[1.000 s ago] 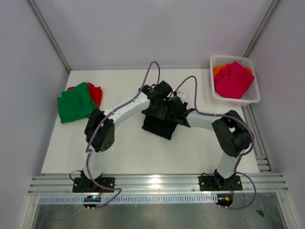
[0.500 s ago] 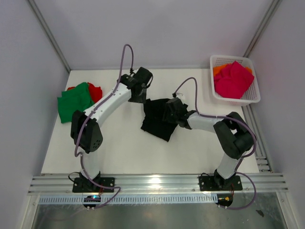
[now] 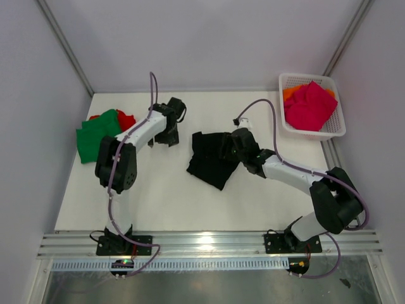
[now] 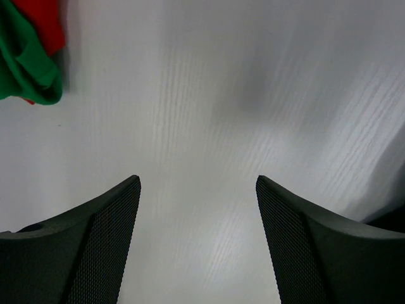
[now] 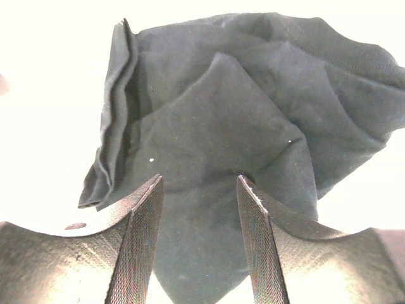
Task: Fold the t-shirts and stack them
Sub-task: Fold the long partially folded tshirt into a neat square
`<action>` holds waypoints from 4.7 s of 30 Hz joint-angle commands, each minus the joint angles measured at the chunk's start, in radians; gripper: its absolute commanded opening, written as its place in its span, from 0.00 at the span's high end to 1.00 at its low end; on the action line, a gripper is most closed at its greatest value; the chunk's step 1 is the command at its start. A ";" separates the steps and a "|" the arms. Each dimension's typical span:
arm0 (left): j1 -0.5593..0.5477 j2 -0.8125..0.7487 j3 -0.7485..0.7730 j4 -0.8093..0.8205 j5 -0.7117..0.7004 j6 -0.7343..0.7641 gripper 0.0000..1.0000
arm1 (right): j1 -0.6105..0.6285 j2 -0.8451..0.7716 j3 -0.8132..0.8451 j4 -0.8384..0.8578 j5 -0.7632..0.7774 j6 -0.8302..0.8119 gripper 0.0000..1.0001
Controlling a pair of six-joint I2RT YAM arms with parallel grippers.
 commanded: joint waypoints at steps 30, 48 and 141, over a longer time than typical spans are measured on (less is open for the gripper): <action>-0.020 0.155 -0.087 0.289 0.320 -0.118 0.27 | 0.008 -0.002 0.015 0.003 -0.028 -0.013 0.46; -0.062 0.158 -0.036 0.326 0.386 -0.153 0.27 | 0.034 0.089 -0.005 0.046 -0.055 0.013 0.46; -0.025 -0.320 0.055 0.042 0.202 -0.101 0.25 | 0.204 0.078 0.116 -0.043 0.141 0.008 0.45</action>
